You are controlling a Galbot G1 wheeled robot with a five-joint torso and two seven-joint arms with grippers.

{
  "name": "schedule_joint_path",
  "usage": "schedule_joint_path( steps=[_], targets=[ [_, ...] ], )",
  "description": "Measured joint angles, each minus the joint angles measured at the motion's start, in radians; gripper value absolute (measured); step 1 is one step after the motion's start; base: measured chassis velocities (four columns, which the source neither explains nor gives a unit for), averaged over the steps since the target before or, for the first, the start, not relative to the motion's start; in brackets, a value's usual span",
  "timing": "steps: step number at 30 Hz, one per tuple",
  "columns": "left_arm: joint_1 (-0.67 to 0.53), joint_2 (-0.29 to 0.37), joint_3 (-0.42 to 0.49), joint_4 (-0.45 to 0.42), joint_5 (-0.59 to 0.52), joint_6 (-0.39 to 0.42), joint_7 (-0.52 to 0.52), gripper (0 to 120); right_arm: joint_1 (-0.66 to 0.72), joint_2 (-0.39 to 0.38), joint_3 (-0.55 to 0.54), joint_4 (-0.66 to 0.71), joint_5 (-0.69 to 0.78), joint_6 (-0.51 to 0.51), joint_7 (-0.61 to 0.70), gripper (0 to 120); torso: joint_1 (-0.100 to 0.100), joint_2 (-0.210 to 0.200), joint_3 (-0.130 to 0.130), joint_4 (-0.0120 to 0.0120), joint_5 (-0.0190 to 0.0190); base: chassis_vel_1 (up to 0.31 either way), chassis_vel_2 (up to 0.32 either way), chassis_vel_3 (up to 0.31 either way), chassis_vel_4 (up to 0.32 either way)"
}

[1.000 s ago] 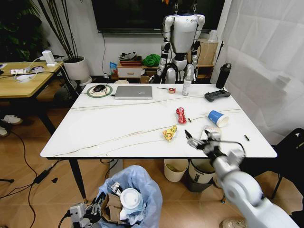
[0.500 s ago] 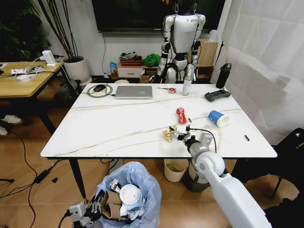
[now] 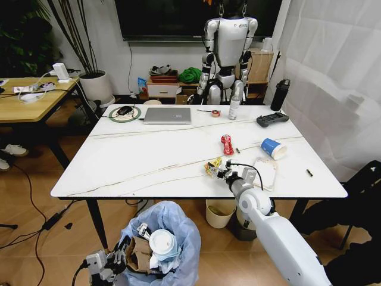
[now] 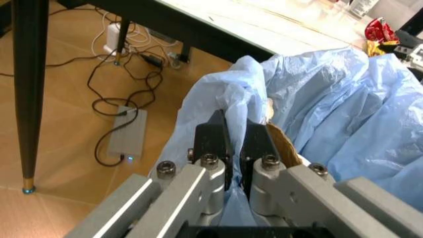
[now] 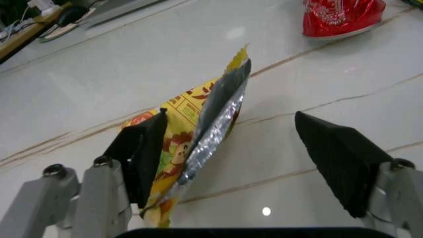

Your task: Pick up the trash bin and place the trash from the table into it.

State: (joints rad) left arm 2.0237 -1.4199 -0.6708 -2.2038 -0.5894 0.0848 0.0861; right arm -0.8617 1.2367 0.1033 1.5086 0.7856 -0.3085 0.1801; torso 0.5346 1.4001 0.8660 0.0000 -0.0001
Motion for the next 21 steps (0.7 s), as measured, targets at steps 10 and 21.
schedule_joint_path(
  steps=[10, 21],
  targets=[
    [-0.011, 0.023, -0.010, 0.006, -0.027, 0.004, -0.005, 0, 0.002, 0.017, -0.016, -0.018, -0.024, 0.010, -0.012, 32, 0.000, 0.000, 0.000, 0.0001, 0.0001, 0.000, 0.000, 0.000, 0.000],
    [-0.025, 0.035, -0.008, 0.007, -0.042, 0.012, -0.013, 0, -0.009, -0.017, -0.053, 0.009, 0.031, 0.068, -0.053, 0, 0.000, 0.000, 0.000, 0.0001, 0.0001, 0.000, 0.000, 0.000, 0.000]
  ],
)
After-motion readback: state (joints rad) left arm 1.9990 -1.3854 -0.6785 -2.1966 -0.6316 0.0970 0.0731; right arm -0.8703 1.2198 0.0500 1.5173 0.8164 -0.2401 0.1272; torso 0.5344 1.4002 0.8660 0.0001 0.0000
